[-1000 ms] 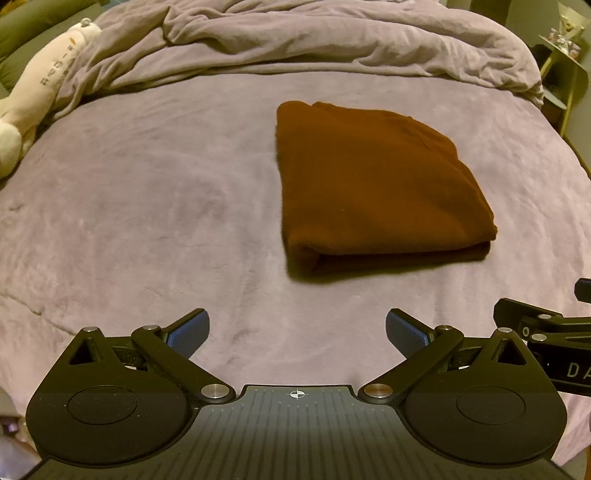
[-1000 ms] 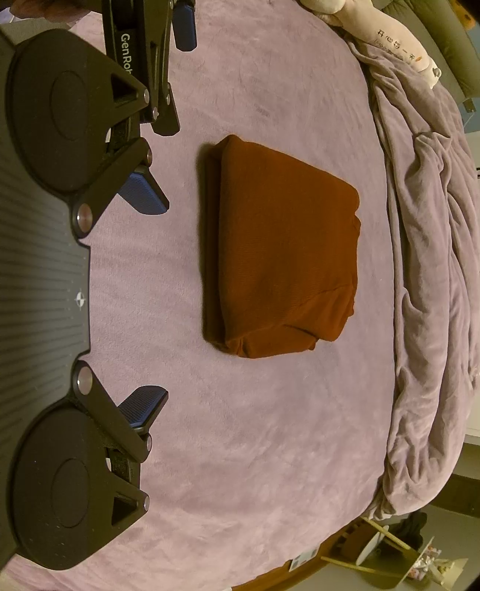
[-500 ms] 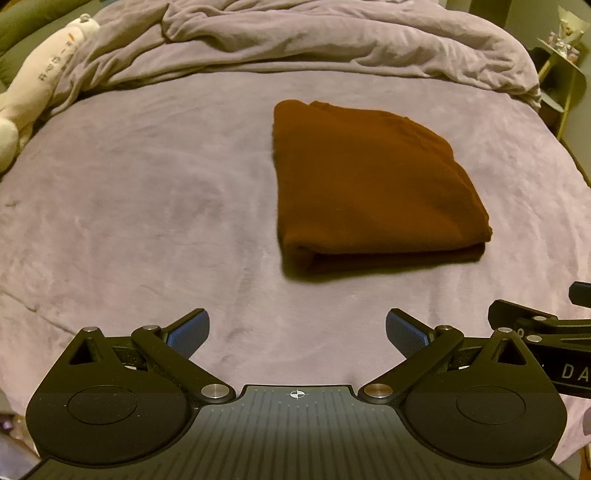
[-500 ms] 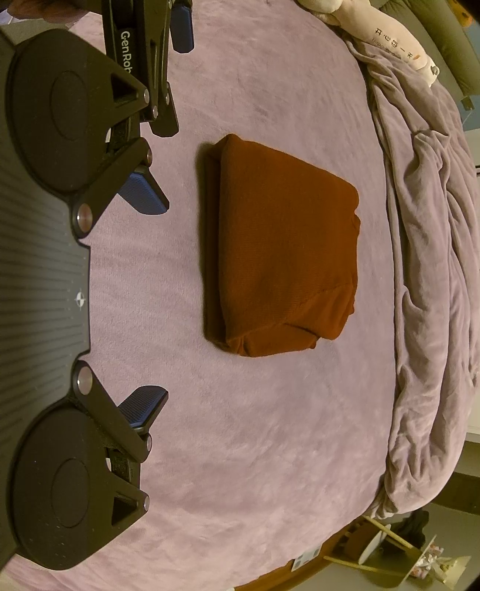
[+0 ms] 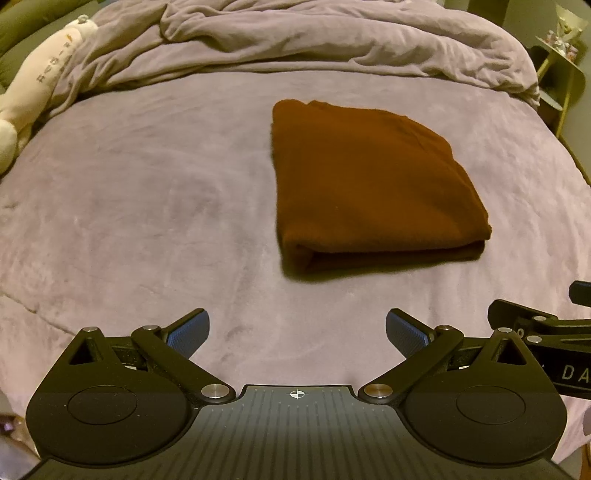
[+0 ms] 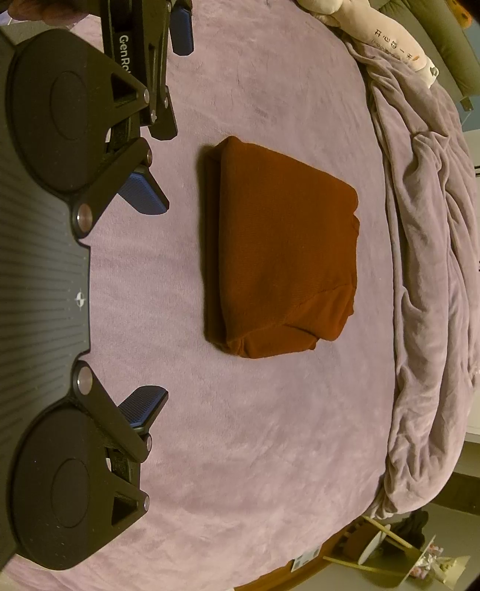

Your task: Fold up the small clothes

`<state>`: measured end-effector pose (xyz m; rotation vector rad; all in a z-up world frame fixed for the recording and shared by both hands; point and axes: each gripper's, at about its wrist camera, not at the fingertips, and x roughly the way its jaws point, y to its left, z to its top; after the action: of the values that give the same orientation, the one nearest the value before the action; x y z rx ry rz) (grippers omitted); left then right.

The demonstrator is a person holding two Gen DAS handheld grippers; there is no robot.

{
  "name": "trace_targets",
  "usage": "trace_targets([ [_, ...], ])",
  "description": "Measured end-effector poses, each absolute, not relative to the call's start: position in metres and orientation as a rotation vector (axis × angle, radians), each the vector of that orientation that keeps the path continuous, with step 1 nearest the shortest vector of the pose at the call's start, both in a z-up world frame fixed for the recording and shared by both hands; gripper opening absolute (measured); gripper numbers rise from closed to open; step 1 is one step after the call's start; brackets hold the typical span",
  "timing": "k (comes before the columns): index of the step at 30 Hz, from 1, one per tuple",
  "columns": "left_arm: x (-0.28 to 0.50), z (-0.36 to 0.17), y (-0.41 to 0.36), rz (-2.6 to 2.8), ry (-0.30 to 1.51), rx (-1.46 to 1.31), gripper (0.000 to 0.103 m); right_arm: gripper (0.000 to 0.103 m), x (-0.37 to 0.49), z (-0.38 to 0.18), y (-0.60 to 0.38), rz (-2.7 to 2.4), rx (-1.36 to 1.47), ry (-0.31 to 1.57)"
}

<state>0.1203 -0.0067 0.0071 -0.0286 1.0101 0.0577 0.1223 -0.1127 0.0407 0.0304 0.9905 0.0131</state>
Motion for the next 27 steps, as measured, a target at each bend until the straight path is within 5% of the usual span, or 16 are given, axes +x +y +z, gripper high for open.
trace_targets([
  [27, 0.1194, 0.0058, -0.0113, 0.060, 1.019, -0.008, 0.103, 0.099, 0.1193, 0.0410, -0.1151, 0.002, 0.042, 0.987],
])
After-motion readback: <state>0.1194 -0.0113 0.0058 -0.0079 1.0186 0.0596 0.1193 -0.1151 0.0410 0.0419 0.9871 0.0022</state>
